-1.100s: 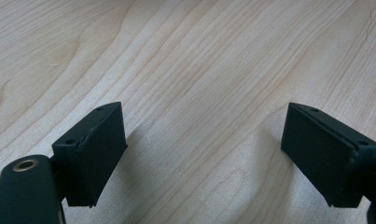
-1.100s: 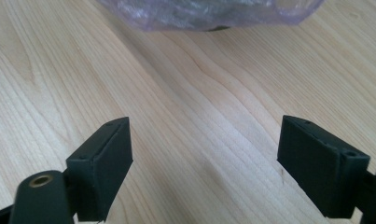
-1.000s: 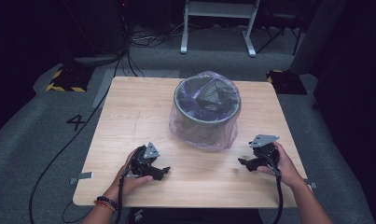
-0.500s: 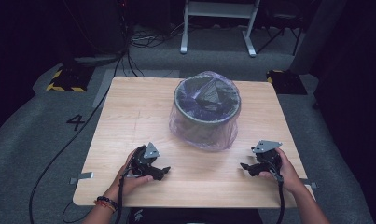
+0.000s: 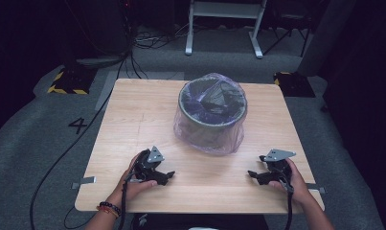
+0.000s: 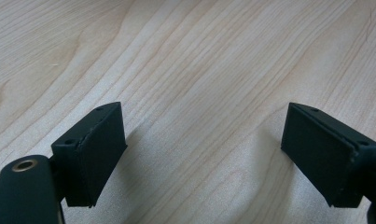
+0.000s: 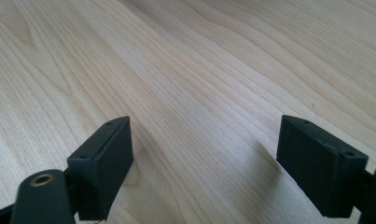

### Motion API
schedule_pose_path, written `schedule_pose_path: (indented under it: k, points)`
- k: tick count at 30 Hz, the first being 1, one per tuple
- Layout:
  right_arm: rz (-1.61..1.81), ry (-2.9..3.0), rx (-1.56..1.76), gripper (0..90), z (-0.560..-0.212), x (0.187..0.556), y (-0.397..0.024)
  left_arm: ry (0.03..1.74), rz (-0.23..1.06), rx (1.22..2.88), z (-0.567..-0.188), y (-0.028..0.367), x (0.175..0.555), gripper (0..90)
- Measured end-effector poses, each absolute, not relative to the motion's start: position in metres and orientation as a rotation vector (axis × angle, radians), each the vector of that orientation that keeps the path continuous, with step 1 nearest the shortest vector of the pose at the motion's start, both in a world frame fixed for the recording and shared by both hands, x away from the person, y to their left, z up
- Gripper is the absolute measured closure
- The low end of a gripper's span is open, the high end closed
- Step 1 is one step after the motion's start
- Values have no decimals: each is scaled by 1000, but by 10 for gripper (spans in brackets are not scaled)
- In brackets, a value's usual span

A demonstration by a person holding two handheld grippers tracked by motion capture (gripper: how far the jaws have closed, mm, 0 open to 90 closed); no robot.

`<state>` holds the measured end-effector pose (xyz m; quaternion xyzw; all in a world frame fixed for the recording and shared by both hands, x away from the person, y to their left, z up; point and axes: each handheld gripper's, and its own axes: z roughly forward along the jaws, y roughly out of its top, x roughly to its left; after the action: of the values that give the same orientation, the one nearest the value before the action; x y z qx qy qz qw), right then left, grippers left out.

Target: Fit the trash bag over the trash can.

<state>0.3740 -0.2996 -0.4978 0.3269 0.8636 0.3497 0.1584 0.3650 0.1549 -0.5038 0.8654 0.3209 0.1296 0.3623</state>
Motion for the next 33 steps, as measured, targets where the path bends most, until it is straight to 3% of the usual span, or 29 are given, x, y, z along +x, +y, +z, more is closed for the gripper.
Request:
schedule_pose_path:
  k: [33]
  points:
    - [1053,2389,1045,157,-504,359,-325,810,326,2234,-504,156,365,133]
